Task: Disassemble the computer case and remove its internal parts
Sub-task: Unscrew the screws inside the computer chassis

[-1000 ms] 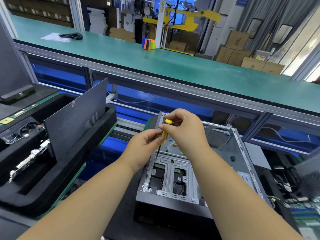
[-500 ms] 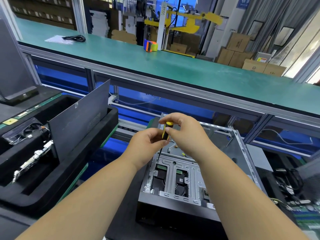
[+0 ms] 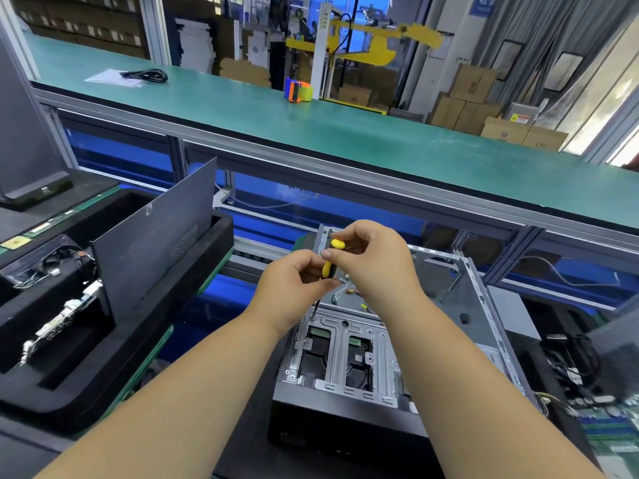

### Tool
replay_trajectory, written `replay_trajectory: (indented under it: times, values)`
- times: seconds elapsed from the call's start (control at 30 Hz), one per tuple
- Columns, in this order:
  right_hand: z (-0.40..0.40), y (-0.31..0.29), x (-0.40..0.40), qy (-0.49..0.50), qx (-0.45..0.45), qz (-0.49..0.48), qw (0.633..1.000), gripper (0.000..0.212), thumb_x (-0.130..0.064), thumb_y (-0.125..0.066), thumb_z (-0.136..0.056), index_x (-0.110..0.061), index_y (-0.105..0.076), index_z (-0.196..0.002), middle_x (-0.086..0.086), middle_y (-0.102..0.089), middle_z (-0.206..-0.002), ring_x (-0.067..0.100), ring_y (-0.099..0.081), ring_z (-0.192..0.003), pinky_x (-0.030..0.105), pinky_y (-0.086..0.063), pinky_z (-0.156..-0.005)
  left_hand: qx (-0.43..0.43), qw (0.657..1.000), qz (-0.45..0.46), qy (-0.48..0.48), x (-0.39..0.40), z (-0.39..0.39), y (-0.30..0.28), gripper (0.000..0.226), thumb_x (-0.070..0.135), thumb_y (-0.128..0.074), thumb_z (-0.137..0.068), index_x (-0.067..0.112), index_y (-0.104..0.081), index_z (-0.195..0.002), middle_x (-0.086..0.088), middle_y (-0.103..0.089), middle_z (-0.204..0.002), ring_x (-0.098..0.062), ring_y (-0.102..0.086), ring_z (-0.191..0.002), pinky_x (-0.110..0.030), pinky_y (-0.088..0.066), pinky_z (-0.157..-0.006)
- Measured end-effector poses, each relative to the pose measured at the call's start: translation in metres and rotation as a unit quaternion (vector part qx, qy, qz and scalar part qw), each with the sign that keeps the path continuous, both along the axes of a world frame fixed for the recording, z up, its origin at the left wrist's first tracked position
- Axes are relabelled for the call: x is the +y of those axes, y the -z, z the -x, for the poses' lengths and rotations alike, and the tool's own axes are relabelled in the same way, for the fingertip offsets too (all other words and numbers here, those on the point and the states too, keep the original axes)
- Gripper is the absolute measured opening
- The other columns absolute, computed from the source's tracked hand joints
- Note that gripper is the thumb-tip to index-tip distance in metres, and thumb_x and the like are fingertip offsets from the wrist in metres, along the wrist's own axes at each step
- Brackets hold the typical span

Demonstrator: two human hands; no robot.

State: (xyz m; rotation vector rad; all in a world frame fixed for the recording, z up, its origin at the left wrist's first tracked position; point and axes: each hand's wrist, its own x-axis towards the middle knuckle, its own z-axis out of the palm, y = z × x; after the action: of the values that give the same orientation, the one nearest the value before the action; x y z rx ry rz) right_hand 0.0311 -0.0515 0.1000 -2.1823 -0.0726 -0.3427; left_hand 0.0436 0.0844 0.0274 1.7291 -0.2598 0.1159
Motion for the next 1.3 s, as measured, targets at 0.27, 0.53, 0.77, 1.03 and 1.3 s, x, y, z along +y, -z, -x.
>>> replay_trajectory:
  times: [0.27, 0.53, 0.77, 1.03, 1.3]
  values:
    - [-0.002, -0.005, -0.010, -0.062, 0.027, -0.012, 0.998, 0.022, -0.004, -0.073, -0.083, -0.021, -0.074, -0.098, -0.007, -0.074, -0.092, 0.006, -0.070, -0.076, 0.008, -0.050, -0.061, 0.034, 0.993, 0.000, 0.114, 0.010, -0.005, 0.002, 0.025, 0.023, -0.060, -0.096, 0.033, -0.067, -0.118, 0.010, -0.071, -0.112, -0.005, -0.063, -0.110, -0.027, -0.048, -0.097]
    - [0.002, -0.006, -0.006, -0.134, 0.052, 0.033, 0.989, 0.038, 0.000, -0.059, -0.090, -0.029, -0.073, -0.109, -0.016, -0.069, -0.110, 0.000, -0.063, -0.101, 0.010, -0.049, -0.081, 0.030, 0.998, 0.022, 0.053, 0.014, -0.005, 0.004, 0.022, 0.013, -0.076, -0.082, 0.030, -0.072, -0.096, 0.011, -0.075, -0.092, -0.003, -0.070, -0.090, -0.013, -0.052, -0.076]
    - [0.007, 0.005, 0.005, -0.024, -0.025, 0.013, 0.999, 0.023, -0.032, -0.081, -0.075, -0.031, -0.063, -0.089, -0.009, -0.065, -0.089, 0.012, -0.062, -0.080, 0.034, -0.055, -0.072, -0.008, 1.000, 0.006, 0.019, 0.007, 0.001, 0.000, 0.016, 0.010, -0.080, -0.078, 0.014, -0.069, -0.089, 0.009, -0.071, -0.078, 0.001, -0.064, -0.071, -0.010, -0.048, -0.065]
    - [0.002, -0.003, 0.001, -0.024, 0.001, 0.044, 0.999, 0.015, -0.017, -0.079, -0.079, -0.024, -0.069, -0.087, -0.011, -0.068, -0.080, 0.004, -0.064, -0.077, 0.024, -0.051, -0.068, -0.026, 0.999, -0.033, 0.024, 0.004, 0.002, 0.000, 0.016, 0.025, -0.074, -0.084, 0.027, -0.064, -0.096, 0.014, -0.063, -0.082, 0.002, -0.056, -0.076, -0.012, -0.046, -0.070]
    - [-0.002, -0.008, -0.005, -0.058, 0.029, 0.024, 0.998, 0.022, -0.006, -0.072, -0.084, -0.024, -0.072, -0.097, -0.009, -0.071, -0.090, 0.004, -0.068, -0.072, 0.008, -0.050, -0.062, 0.032, 0.994, -0.027, 0.100, 0.009, 0.007, 0.000, 0.028, 0.017, -0.053, -0.099, 0.039, -0.065, -0.111, 0.015, -0.070, -0.111, 0.004, -0.061, -0.108, -0.010, -0.043, -0.089]
